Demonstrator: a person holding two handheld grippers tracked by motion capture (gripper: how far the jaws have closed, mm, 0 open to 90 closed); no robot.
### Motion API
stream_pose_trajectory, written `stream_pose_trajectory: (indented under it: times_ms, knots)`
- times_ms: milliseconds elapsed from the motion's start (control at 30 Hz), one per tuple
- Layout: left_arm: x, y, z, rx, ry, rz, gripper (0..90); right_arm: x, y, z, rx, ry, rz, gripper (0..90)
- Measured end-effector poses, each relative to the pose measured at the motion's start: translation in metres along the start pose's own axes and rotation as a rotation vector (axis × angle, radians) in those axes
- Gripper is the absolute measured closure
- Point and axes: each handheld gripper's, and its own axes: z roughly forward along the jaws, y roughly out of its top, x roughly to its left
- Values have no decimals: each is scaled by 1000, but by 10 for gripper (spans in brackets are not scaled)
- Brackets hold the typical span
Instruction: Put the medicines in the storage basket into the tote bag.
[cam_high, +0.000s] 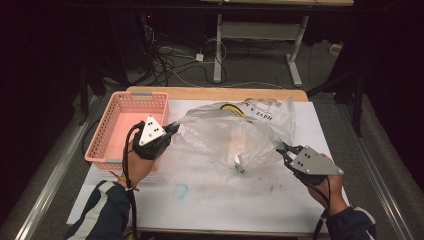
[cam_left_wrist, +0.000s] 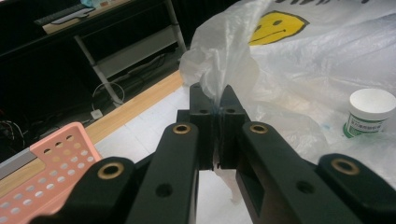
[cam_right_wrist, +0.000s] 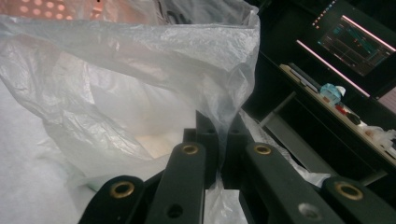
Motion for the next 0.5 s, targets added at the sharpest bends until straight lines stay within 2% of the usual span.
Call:
stream_pose_trajectory:
  times_ms: [200,300,400,500]
  knots:
    - [4,4,1,0,10,13,860,-16,-1,1,-16,-31,39,899]
    - [8,12,-2,-8,21,37,859,-25,3,-3,-31,-53,40,900]
    - [15,22,-6,-16,27,41,859,-34,9,-9,-55,-78,45,900]
    - [18,32,-9,-28,37,54,860,-45,14,-12,-86,-95,70,900]
